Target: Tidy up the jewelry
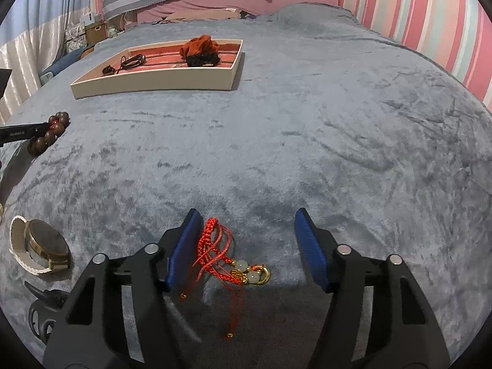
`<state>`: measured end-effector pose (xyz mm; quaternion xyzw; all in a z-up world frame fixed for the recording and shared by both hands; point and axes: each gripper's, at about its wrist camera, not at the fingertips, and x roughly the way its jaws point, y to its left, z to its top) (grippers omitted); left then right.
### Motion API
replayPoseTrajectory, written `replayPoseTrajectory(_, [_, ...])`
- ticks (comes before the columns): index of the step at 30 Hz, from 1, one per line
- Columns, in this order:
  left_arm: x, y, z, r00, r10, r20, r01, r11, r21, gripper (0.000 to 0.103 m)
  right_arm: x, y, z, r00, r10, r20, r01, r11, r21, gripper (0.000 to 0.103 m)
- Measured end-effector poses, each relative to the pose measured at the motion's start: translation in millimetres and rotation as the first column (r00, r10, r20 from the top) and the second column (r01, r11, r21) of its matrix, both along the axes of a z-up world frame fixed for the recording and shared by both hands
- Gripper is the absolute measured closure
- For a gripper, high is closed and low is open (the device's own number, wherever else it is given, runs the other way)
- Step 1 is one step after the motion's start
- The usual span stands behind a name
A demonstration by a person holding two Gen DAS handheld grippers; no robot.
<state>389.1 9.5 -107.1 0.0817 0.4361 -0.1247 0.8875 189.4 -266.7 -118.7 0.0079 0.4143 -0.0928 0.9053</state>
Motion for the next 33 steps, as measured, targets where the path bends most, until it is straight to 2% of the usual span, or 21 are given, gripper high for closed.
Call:
replayPoseTrajectory(3, [2, -6, -1, 1.0, -0.01, 0.0, 0.01, 1.0, 0.018, 0.051, 2, 0, -1, 1.0, 0.007, -0.005, -0.007, 1.0, 0.008, 0.045])
replayPoseTrajectory(7, [3, -6, -3, 1.0, -0.015, -0.001, 0.015, 1.0, 0.005, 0.052, 3, 4, -2, 0.999, 0.031, -0.008, -0.031, 0.999, 0.008, 0.058])
replayPoseTrajectory(9, [2, -5, -3, 0.999, -0.032, -0.008, 0.032, 0.999, -0.023, 0.065, 3, 6, -2, 0.999, 0.042, -0.009, -0.042, 0.999, 0.007, 0.064])
replayPoseTrajectory(12, [-2, -10, -2, 0.998, -0.059, -0.01, 0.059, 0.998, -0.025, 0.08, 3, 10, -2, 0.998, 0.059, -0.009, -0.059, 0.998, 0.008, 0.075])
replayPoseTrajectory(16, [-5, -17, -3, 0.998, -0.069, -0.004, 0.07, 0.998, 0.004, 0.082, 3, 12, 0, 0.998, 0.065, 0.0, -0.065, 0.998, 0.012, 0.093])
replayPoseTrajectory(21, [-5, -13, -2, 0.997, -0.07, -0.014, 0.07, 0.997, -0.03, 0.084, 2, 12, 4, 0.998, 0.065, 0.011, -0.065, 0.998, 0.015, 0.096])
replayPoseTrajectory(26, [-9, -15, 0, 0.997, -0.072, 0.009, 0.072, 0.997, -0.02, 0.084, 4, 13, 7, 0.997, 0.069, 0.02, -0.069, 0.998, 0.012, 0.096])
replayPoseTrajectory(33, [-27, -16, 26, 0.99, -0.087, 0.112, 0.093, 0.995, -0.046, 0.084, 12, 14, 14, 0.997, 0.07, 0.041, -0.071, 0.997, 0.009, 0.096])
